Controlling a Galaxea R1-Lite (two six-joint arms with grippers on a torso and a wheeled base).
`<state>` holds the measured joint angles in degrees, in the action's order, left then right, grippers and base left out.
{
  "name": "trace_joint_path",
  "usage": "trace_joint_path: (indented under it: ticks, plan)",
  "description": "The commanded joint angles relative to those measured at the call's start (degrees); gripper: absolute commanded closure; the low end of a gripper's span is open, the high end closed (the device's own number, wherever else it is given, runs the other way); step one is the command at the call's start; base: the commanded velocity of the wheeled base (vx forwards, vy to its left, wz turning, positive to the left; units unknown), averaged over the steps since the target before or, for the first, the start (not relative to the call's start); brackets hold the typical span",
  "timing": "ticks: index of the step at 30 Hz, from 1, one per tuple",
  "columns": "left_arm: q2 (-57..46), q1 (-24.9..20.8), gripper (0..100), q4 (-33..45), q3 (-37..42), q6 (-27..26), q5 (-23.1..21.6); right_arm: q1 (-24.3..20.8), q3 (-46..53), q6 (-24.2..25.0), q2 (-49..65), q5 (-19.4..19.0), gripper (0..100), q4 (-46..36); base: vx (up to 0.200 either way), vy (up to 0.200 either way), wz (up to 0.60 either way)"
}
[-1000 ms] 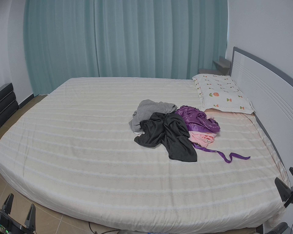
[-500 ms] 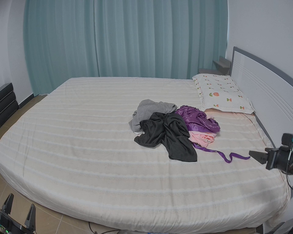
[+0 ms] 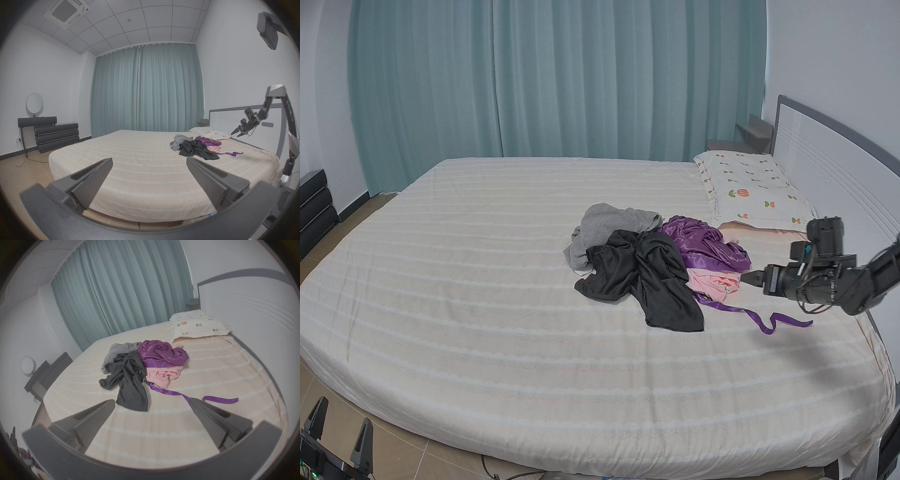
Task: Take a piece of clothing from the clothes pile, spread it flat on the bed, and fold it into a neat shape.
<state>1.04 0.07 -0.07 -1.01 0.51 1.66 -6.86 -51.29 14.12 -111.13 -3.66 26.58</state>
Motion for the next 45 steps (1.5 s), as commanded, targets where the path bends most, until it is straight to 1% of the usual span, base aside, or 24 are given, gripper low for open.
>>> trace_joint_path:
  ticks: [1, 4, 9, 12, 15, 23, 39, 40, 45]
  plan:
    - [-1.04, 0.01, 0, -0.01, 1.01, 0.02, 0.01, -5.09, -19.99, 6.27, -28.18, 3.31, 0, 3.66, 0.0, 0.0, 0.0]
    - [-1.04, 0.01, 0, -0.01, 1.01, 0.02, 0.01, -5.88, -21.49, 6.27, -30.02, 4.27, 0, 3.57, 0.0, 0.0, 0.0]
    - [-1.04, 0.01, 0, -0.01, 1.01, 0.02, 0.01, -8.25, -26.94, 6.89, -36.18, 5.33, 0, 3.66, 0.0, 0.0, 0.0]
    - [-1.04, 0.01, 0, -0.01, 1.01, 0.02, 0.01, -8.61, -29.75, 7.24, -38.46, 6.03, 0, 3.57, 0.0, 0.0, 0.0]
    - [-1.04, 0.01, 0, -0.01, 1.01, 0.02, 0.01, -8.69, -31.33, 7.68, -39.16, 6.03, 0, 3.31, 0.0, 0.0, 0.0]
    - [-1.04, 0.01, 0, -0.01, 1.01, 0.02, 0.01, -9.48, -36.69, 8.56, -41.01, 6.12, 0, -0.65, 0.0, 0.0, 0.0]
    - [-1.04, 0.01, 0, -0.01, 1.01, 0.02, 0.01, -9.66, -42.76, 8.73, -42.59, 6.03, 0, -7.85, 0.0, 0.0, 0.0]
    - [-1.04, 0.01, 0, -0.01, 1.01, 0.02, 0.01, -9.66, -43.11, 8.73, -42.59, 6.03, 100, -8.38, 0.0, 0.0, 0.0]
    - [-1.04, 0.01, 0, -0.01, 1.01, 0.02, 0.01, -9.66, -43.64, 8.73, -42.77, 6.03, 100, -9.61, 0.0, 0.0, 0.0]
